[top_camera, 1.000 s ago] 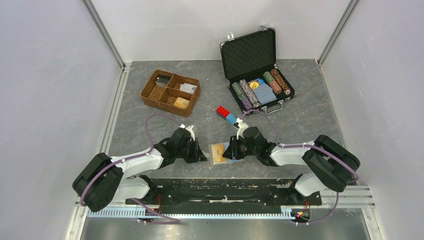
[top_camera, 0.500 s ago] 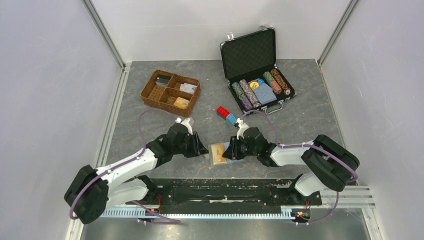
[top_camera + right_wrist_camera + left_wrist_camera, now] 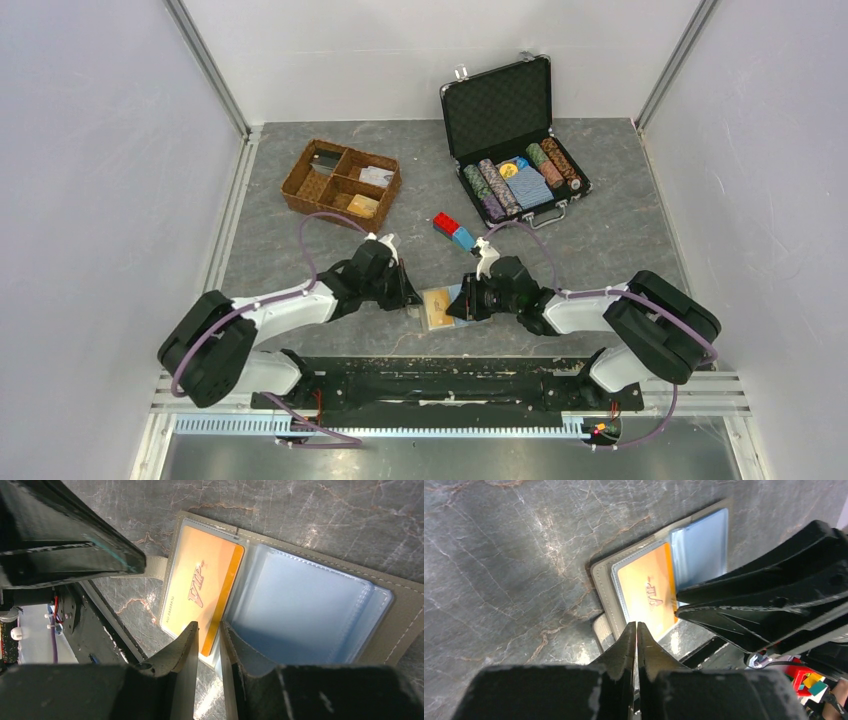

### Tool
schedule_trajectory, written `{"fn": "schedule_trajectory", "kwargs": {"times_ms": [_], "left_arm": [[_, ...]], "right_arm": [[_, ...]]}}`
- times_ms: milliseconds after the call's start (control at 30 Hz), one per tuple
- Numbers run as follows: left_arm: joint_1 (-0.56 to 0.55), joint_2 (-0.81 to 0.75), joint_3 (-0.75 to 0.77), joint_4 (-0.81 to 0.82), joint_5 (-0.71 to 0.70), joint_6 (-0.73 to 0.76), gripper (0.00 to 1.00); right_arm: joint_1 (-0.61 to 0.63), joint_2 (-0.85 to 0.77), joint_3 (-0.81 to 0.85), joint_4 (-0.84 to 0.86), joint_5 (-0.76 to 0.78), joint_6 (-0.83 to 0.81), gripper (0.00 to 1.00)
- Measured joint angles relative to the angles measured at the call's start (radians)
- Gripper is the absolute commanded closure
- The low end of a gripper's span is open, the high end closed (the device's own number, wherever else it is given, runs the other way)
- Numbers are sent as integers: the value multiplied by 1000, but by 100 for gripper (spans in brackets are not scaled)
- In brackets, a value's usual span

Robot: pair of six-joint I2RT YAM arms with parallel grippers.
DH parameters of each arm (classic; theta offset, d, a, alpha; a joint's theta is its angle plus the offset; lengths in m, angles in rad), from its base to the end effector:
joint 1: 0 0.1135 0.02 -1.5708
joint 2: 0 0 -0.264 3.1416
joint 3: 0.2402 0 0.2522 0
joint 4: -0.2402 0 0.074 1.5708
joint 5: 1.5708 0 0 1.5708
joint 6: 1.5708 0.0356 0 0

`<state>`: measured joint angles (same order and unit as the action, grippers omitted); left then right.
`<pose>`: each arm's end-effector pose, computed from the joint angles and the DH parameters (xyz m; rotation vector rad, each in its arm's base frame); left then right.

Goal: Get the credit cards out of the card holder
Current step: Remove the credit card from the card holder.

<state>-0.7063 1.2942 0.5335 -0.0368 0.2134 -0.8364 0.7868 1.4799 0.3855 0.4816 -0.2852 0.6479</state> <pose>0.1797 -0.1633 0.1642 -0.0553 2.5760 -0.9283 0.1696 0.1842 0.1240 -0.3419 2.3604 1.0693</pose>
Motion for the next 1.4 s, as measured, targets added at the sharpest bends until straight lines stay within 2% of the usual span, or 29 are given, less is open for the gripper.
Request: {"fn": "schedule_trajectory", "kwargs": {"times_ms": [300, 700, 1400], "left_arm": [[-3, 109, -43, 132, 29, -1, 95], [-8, 154, -76, 248, 47, -13, 95], [-12, 159, -88, 283, 49, -15, 98]], "right_arm": [[-13, -2, -26, 42, -19, 21, 75], [-32, 8, -26, 48, -45, 59, 69], [-38, 2, 43, -108, 21, 82, 70]]}}
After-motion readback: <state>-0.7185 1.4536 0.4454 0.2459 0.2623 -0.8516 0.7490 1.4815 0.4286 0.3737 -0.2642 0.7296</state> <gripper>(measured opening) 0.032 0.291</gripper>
